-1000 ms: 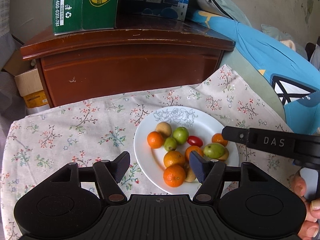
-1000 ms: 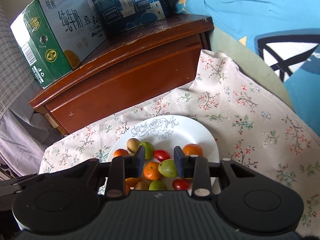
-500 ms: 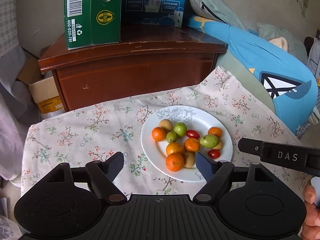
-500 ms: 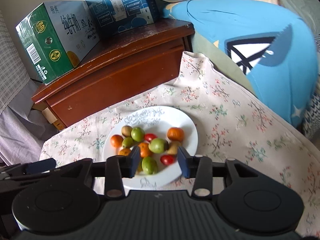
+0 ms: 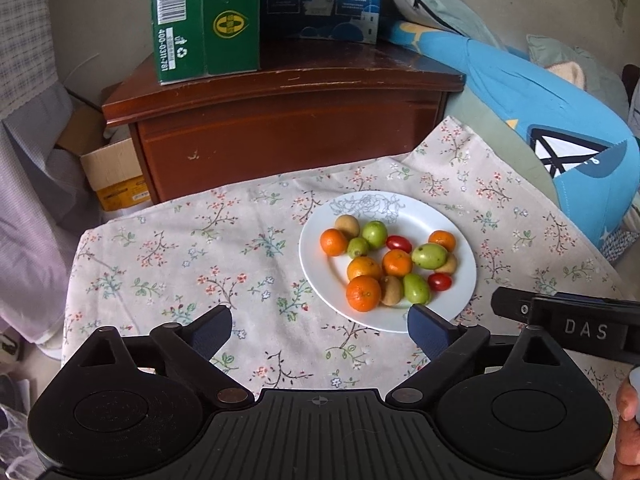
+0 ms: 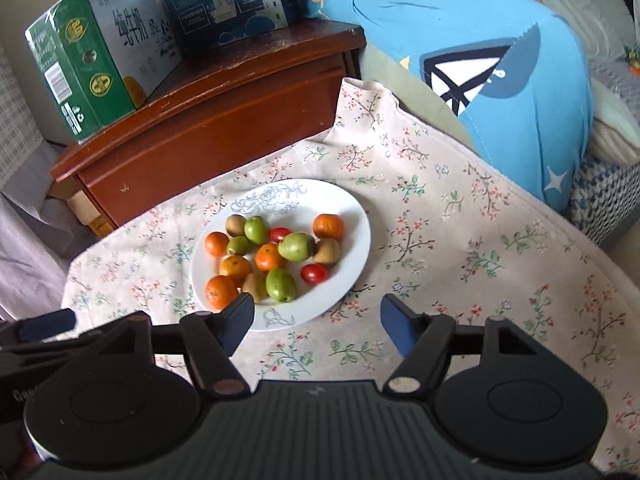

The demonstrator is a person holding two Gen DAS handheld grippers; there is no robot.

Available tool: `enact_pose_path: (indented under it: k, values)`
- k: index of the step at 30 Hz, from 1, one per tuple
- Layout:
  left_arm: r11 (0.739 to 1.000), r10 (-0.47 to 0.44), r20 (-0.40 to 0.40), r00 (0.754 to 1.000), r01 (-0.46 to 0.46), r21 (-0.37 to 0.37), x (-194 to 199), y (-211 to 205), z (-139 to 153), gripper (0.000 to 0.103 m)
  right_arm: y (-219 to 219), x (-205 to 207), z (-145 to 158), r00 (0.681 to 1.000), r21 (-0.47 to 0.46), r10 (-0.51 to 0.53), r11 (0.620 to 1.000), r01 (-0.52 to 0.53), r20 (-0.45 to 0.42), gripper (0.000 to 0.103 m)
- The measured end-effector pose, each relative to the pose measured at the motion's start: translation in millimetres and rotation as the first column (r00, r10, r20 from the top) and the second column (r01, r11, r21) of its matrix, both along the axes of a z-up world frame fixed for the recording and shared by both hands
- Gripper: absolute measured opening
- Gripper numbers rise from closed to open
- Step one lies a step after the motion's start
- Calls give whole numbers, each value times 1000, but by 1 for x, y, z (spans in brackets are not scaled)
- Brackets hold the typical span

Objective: Organize fruits

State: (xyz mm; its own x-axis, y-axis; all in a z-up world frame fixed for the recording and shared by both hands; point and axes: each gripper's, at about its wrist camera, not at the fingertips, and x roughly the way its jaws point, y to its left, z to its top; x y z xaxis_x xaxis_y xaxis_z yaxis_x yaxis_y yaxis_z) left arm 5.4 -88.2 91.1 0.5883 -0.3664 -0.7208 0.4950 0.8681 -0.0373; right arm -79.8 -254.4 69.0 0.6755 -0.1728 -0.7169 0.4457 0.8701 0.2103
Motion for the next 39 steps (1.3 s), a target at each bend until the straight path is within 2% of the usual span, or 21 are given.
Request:
enact_pose_path:
  k: [4, 8, 10, 15, 39]
  values:
    - [999, 20, -37, 999, -18, 39, 6, -5, -9, 96, -1, 2, -3, 1000, -13, -20, 1000, 19, -22, 83]
    - [996, 37, -41, 998, -34, 81, 8, -11, -17, 96, -1, 6, -7, 999, -11, -22, 1000, 22, -40, 85]
    - [995, 48, -44, 998, -44, 95, 10, -13, -19, 96, 0, 8, -9, 998, -35, -31, 999, 28, -63, 92]
    - [993, 68, -52, 996, -62, 100, 15, -13, -24, 96, 3, 12, -11, 997, -69, -20, 997, 15, -76, 93]
    - [983, 98, -45, 994, -90, 163, 21, -17, -35, 96, 4, 26, -28, 990, -54, -34, 998, 27, -134, 94]
